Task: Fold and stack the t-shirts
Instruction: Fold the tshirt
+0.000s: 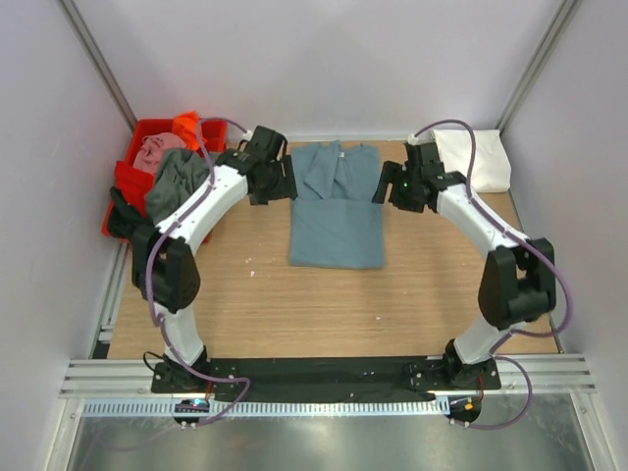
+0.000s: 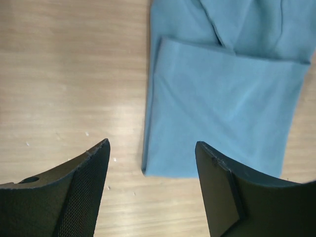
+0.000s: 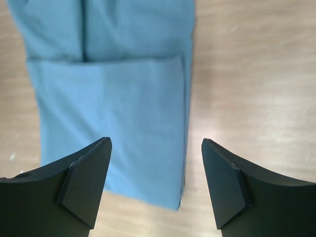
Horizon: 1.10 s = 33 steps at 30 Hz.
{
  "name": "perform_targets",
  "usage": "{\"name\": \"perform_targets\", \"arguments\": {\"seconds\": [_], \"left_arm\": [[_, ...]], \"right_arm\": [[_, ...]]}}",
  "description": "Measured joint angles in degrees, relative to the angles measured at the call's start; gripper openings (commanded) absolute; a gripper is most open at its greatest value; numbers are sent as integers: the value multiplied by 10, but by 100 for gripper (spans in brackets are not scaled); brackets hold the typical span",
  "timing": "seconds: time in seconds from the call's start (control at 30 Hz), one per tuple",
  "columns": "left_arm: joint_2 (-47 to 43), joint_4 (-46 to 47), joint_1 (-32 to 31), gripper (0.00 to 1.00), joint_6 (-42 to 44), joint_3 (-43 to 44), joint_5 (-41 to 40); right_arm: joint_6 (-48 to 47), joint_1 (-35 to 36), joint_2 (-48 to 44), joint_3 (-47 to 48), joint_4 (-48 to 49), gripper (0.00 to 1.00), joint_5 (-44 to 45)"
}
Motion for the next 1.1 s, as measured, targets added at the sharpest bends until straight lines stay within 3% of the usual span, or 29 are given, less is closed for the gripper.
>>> {"name": "perform_targets", "arguments": {"seconds": [0.13,0.33,0.6,0.73,0.87,0.9,0.93,1.0,1.1], "left_arm": [[-103,69,-21,71,-27,-170,46],[-129,166,-47,72,-67,-375,95],[-163,241,-46,72,-94,-455,111],[-177,271,-46,70,-103,-472,112],[-179,289,-46,70,-109,-492,111],[-179,293,-46,69,-112,-498,109],[-179,295,-46,69,-114,-504,108],[-180,300,-46,68,-118,-515,107],[-182,309,-46,68,-122,-525,106]], "right_arm": [[26,1,-99,-136,45,76,-56],[62,2,-114,-300,91,70,-118],[88,2,-113,-360,167,59,-148],[98,2,-107,-379,200,38,-150],[107,2,-106,-393,223,39,-150],[110,2,-107,-397,231,42,-151],[111,2,-110,-401,236,53,-153],[117,2,-116,-406,249,64,-155],[117,5,-129,-411,258,66,-151]]}}
